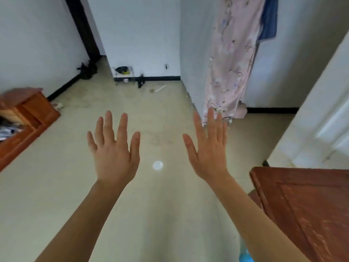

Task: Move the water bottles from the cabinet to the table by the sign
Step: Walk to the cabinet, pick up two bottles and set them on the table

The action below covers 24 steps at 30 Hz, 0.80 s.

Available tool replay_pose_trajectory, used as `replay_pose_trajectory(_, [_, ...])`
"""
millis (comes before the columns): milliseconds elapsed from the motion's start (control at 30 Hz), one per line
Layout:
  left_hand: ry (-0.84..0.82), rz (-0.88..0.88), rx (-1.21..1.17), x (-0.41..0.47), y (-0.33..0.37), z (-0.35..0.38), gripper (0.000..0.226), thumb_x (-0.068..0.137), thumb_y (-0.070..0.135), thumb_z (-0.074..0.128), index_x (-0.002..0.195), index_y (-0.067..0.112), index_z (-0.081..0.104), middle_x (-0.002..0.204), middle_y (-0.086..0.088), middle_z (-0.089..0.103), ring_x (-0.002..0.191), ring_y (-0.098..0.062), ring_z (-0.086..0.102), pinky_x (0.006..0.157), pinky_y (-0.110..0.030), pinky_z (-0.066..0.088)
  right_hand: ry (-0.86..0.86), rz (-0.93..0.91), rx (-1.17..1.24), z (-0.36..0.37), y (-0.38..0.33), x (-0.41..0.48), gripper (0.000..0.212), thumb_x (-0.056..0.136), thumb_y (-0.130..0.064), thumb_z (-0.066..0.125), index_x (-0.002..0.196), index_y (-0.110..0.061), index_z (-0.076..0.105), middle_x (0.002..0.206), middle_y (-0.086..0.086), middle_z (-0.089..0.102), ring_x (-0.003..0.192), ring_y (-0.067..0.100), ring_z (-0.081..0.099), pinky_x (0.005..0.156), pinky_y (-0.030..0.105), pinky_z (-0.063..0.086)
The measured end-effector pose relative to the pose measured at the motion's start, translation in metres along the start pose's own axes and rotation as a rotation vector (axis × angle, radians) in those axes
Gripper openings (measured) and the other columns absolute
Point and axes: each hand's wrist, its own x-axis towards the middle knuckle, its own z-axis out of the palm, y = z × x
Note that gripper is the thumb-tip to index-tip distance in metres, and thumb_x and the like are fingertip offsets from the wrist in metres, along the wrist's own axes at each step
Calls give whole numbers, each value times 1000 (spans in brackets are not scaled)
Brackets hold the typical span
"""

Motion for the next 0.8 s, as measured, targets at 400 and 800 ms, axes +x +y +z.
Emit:
replay_pose_trajectory(400, [91,-399,307,-12,-380,-143,66,105,57,20,157,19,31,164,-19,24,152,-41,20,119,-67,17,-165,-408,284,218,-394,65,63,107,-54,32,162,-23,24,171,14,7,156,39,8,127,49,0])
replay_pose_trajectory(800, [89,-615,499,98,-610,-92,67,103,59,22,157,21,30,164,-19,24,151,-41,21,117,-69,21,-290,-594,446,472,-562,167,64,106,-55,33,162,-25,25,170,14,9,156,39,10,126,56,10])
